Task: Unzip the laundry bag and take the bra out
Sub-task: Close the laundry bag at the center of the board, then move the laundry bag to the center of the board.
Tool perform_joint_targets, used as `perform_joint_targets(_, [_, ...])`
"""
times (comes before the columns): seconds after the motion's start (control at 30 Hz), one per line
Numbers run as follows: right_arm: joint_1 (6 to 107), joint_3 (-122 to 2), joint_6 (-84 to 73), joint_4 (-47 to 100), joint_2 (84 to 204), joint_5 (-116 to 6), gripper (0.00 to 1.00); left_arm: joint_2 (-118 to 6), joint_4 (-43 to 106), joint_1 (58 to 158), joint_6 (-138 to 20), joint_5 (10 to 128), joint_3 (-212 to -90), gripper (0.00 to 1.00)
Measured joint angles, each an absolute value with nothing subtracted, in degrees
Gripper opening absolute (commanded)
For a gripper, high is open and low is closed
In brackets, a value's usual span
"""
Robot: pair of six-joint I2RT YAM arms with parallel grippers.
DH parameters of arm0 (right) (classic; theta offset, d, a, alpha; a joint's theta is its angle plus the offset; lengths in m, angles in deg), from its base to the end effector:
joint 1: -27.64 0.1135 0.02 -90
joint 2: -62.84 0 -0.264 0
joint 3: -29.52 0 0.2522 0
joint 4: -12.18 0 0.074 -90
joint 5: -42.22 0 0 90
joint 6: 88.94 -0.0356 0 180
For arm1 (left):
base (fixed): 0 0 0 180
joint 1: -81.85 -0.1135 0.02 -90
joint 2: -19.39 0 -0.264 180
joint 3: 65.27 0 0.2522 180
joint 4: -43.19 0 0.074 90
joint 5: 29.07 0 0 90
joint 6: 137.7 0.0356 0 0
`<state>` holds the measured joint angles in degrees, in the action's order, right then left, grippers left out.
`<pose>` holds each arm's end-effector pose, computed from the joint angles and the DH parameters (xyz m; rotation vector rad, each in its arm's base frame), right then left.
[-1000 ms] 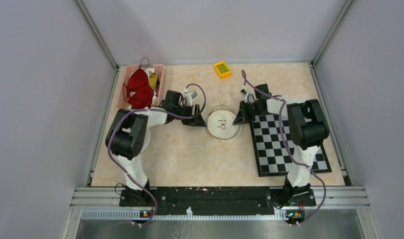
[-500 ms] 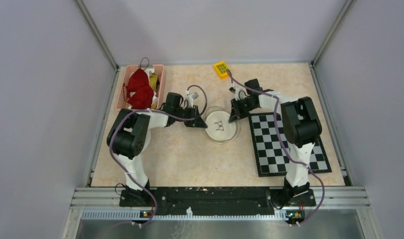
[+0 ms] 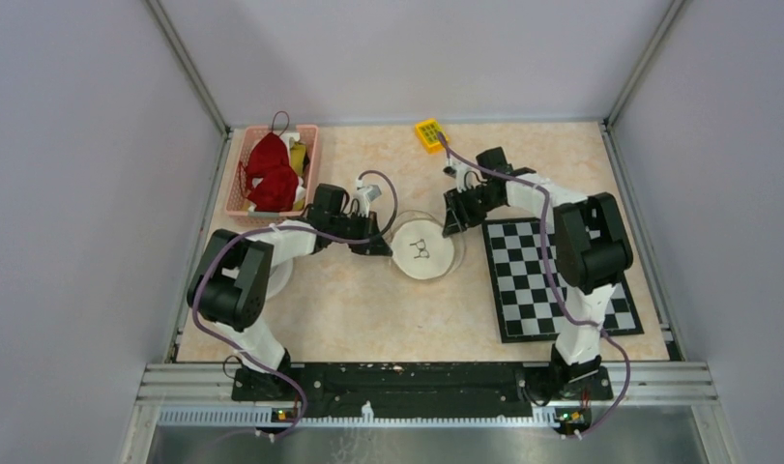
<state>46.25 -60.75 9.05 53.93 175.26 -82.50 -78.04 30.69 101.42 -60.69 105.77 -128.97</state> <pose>0.3723 0.1468 0.1697 -0.7864 2.5026 0.8705 0.3049 -0.1350 0.1636 0.5255 2.3317 -1.1994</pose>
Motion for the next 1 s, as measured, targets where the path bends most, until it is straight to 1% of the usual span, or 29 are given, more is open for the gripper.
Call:
perform_joint_targets(0.1, [46.2,-60.73,10.53,55.16,171.58,-83.68,0.52,-77.25,27.59,101.42,-56.12,104.86,-129.05,0.0])
perform_joint_targets(0.27, [46.14,-60.73,11.56,55.68,165.88,-86.65,0.53,-75.24,24.26,101.68,-50.05,104.29,-130.82,0.0])
perform_joint_targets(0.4, [46.1,-60.73,10.38,56.07,165.44,-88.58,0.53,-74.72,24.26,101.79,-51.27,104.29,-131.83,0.0])
perform_joint_targets(0.57, [45.68,-60.73,8.26,56.21,165.44,-89.97,0.53,-74.89,24.79,101.44,-57.76,103.72,-131.83,0.0])
perform_joint_targets(0.73, [44.39,-60.73,6.99,56.82,165.44,-90.43,0.53,-77.25,23.32,100.59,-59.14,101.95,-132.75,0.0])
perform_joint_targets(0.83, [43.49,-60.22,6.82,56.88,165.42,-90.67,0.53,-78.83,19.37,99.32,-56.93,99.96,-134.54,0.0])
perform_joint_targets(1.0, [42.84,-57.78,6.8,56.91,165.33,-90.83,0.53,-78.13,11.89,97.99,-48.84,94.12,-135.24,0.0])
